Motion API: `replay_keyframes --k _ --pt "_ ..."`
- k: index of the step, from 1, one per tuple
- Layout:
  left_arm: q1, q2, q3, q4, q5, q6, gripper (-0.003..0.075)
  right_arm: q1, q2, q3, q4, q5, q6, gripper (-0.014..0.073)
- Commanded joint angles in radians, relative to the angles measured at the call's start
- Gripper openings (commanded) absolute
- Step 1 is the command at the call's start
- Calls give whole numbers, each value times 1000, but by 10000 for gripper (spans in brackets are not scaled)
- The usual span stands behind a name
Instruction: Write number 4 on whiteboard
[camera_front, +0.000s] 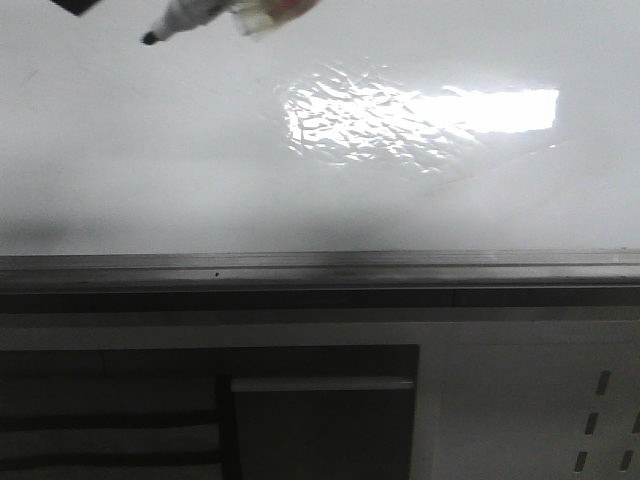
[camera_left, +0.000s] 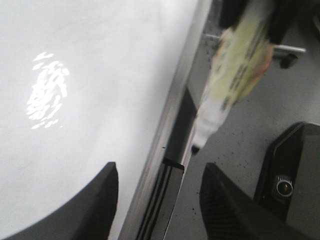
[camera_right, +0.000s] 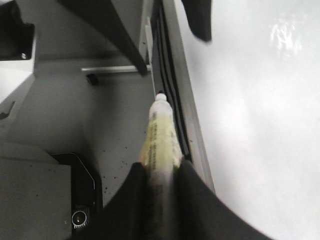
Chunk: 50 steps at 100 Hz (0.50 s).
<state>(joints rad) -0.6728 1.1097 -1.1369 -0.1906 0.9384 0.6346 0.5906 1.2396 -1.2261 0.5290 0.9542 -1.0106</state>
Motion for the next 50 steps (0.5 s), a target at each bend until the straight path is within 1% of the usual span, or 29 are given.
replay_keyframes --k 1,8,16,23,37,43,50 --pt "64 -74 -6 -47 -57 -22 356 -2 -64 -37 -67 -31 136 -53" --pt "125 -124 34 -73 -63 -22 356 -2 -95 -19 -170 -34 251 -53" --pt "202 -186 110 -99 -98 -22 356 -12 -141 40 -293 -84 404 -50" --pt "262 -233 177 -129 -154 -22 356 -46 -180 103 -309 -138 499 -50" --pt "389 -321 305 -246 -252 -23 356 -132 -259 258 -309 -228 596 -50" --pt "432 -345 341 -285 -269 -23 356 -152 -283 308 -309 -274 600 -50" --pt "464 -354 360 -305 -281 -23 356 -152 -298 346 -309 -333 600 -50"
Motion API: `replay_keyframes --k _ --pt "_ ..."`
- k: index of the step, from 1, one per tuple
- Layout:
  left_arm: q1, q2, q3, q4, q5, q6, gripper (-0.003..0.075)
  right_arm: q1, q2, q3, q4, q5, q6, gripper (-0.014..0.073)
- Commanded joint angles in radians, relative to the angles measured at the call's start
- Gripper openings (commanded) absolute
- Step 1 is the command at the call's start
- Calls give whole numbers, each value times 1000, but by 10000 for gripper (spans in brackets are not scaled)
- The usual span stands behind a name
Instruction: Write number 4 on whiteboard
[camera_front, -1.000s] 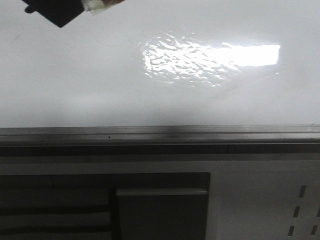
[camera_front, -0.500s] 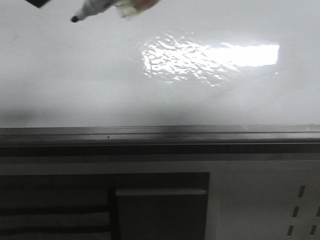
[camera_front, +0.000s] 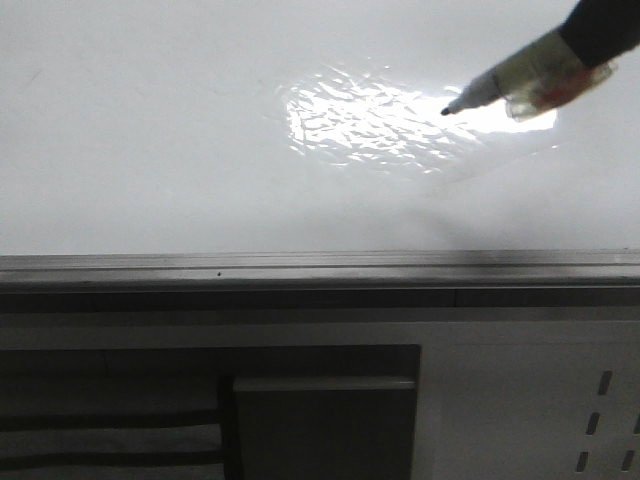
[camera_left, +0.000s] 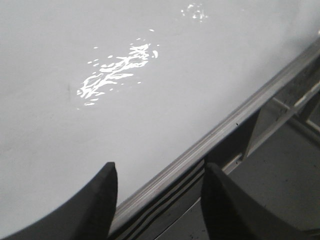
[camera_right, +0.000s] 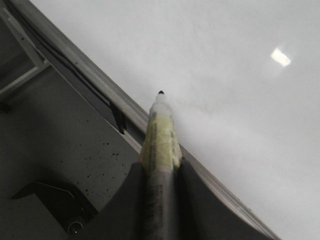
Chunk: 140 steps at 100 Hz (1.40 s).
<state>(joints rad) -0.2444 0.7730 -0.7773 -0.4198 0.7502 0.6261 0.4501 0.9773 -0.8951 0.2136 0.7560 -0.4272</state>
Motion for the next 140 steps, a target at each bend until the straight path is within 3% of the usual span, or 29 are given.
replay_keyframes --k 1,21,39,44,52,59,100,119,140 --pt "38 -17 0 -78 -93 -14 356 -11 -34 18 8 -140 17 -50" --pt "49 -13 3 -77 -104 -14 356 -7 -14 -6 119 -126 17 -50" --pt "49 -13 3 -77 -106 -14 356 -65 79 -195 124 130 19 -50" --pt "49 -13 3 -77 -106 -14 356 -65 78 -173 157 85 14 -50" --pt "49 -13 3 -77 -106 -14 356 -48 58 -76 252 -151 2 -50" --pt "49 -13 3 -77 -106 -14 356 -36 61 -29 274 -259 2 -50" --pt "49 -13 3 -82 -124 -14 356 -25 207 -32 266 -322 -30 -50" --pt "49 -13 3 -126 -167 -14 356 2 273 -34 245 -255 -30 -50" --pt "49 -13 3 -126 -178 -14 356 -154 195 -16 200 -118 -20 -50"
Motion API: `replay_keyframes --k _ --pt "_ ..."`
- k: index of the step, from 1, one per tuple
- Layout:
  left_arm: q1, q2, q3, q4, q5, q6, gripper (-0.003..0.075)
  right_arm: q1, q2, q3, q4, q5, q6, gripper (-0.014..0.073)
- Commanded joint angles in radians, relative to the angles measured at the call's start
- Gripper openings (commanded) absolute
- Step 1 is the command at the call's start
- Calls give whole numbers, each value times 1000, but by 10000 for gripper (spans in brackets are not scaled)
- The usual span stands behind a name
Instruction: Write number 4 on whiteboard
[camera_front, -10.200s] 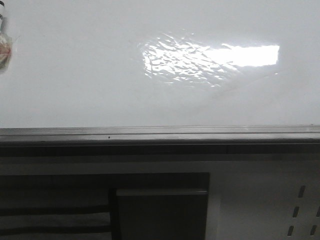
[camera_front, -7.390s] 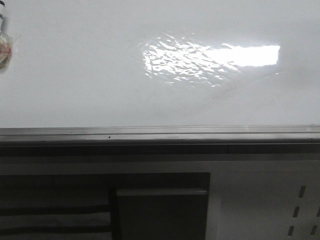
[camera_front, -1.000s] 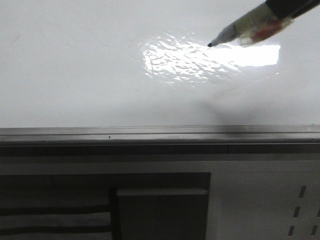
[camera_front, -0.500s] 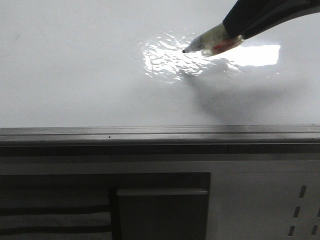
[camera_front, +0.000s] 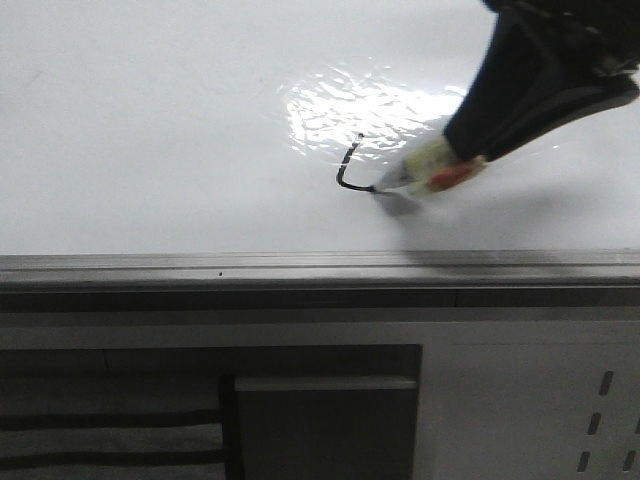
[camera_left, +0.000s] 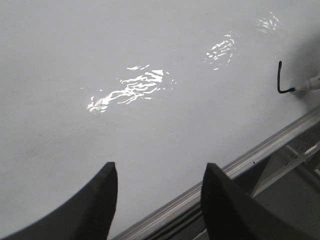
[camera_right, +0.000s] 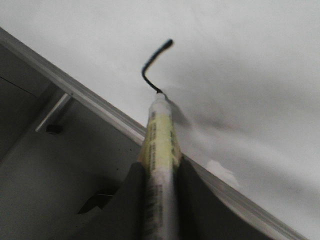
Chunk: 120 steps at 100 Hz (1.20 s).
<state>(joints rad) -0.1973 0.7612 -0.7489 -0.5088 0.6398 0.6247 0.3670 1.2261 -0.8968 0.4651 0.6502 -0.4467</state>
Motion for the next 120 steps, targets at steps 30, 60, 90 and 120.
replay_keyframes --k 30,60,90,120 --pt "2 -1 -26 -37 -68 -13 356 -4 -115 -72 66 -31 -109 -50" --pt "2 -1 -26 -37 -66 -13 356 -5 26 -74 29 86 -96 -50" --pt "-1 -1 -28 -38 -16 74 356 64 -159 -89 29 75 -203 -50" --pt "-131 110 -94 -204 249 388 356 65 -293 -87 29 104 -615 -50"
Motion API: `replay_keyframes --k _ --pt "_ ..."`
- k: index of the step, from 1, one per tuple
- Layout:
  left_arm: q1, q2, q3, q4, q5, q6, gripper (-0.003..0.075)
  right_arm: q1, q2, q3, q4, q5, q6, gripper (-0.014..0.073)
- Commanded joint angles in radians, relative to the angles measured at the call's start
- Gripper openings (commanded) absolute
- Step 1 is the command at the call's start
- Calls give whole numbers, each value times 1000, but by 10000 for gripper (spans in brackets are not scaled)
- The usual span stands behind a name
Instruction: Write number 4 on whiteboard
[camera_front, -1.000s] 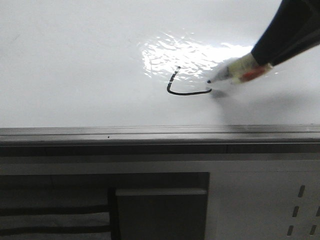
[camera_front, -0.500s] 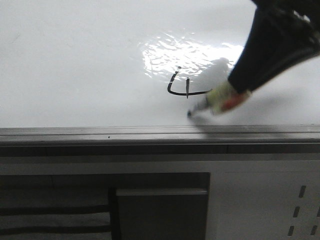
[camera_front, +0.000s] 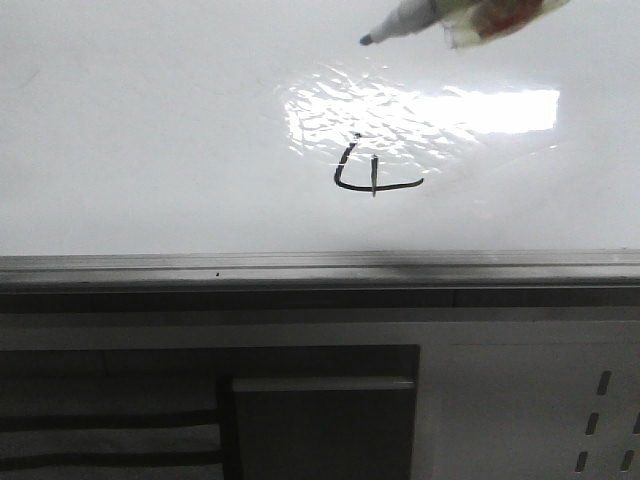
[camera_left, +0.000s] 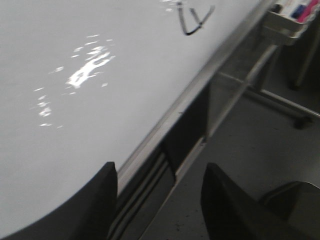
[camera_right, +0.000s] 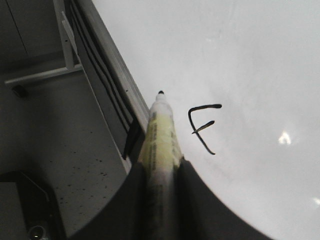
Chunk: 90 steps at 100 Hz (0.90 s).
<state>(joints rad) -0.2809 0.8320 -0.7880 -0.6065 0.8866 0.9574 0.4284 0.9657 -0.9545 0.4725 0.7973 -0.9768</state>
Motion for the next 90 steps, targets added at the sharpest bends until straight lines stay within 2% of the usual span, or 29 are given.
replay_keyframes --k 1,37,58,90 --pt "-52 44 -57 -110 2 60 356 3 -34 -29 20 -43 -87 -50" --pt "-272 279 -197 -122 -70 135 356 3 -32 -29 16 -17 -99 -50" --pt "-366 406 -292 -120 -118 230 356 3 -32 -29 10 17 -116 -50" --pt "-479 541 -426 -113 -140 269 356 3 -32 -29 10 63 -116 -50"
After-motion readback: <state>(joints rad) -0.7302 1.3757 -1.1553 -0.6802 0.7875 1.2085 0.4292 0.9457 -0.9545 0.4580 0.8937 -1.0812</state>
